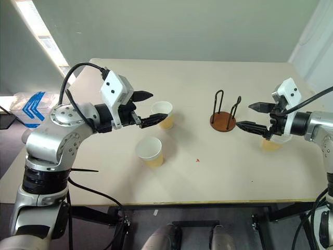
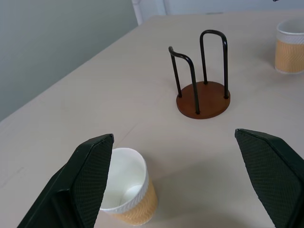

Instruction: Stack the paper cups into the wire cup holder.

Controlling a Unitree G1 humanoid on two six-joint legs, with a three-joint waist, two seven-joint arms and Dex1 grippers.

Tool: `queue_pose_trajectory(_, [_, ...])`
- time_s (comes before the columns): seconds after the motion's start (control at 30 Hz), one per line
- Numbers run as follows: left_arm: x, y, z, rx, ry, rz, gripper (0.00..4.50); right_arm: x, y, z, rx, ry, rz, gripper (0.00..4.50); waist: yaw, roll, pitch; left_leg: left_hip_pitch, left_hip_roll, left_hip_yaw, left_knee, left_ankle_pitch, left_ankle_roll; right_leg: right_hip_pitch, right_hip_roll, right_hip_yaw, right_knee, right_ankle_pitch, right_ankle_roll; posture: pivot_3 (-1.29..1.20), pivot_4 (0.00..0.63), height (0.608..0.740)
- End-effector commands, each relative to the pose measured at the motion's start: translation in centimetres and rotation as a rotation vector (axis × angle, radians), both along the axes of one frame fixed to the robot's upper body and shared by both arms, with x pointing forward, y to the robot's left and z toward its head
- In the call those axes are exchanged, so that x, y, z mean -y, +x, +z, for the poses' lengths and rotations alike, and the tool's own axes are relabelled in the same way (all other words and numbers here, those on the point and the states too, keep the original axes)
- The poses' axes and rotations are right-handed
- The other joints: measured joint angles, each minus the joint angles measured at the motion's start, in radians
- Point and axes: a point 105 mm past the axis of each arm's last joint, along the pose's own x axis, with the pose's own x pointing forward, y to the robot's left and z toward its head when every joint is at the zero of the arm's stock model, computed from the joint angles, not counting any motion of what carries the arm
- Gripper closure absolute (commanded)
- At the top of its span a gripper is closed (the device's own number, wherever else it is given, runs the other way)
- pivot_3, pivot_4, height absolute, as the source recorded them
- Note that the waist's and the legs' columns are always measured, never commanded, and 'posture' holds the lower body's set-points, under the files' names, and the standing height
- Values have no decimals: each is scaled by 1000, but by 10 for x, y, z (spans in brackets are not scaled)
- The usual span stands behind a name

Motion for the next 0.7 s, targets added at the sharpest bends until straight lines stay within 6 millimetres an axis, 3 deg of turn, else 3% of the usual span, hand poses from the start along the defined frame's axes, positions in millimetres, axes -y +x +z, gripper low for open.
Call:
queue_pose_trajectory(0.03, [0,-3,17,67,-11,4,0,-1,1,15,59,-15,16,21,0,0,0,0,0,0,0,0,0,0,0,0,0,0,0,0,150,740])
queue_pose_trajectory(0.7, [-8,4,24,88,-33,27,0,-2,3,18,72,-22,8,21,1,0,0,0,0,0,0,0,0,0,0,0,0,0,0,0,150,740])
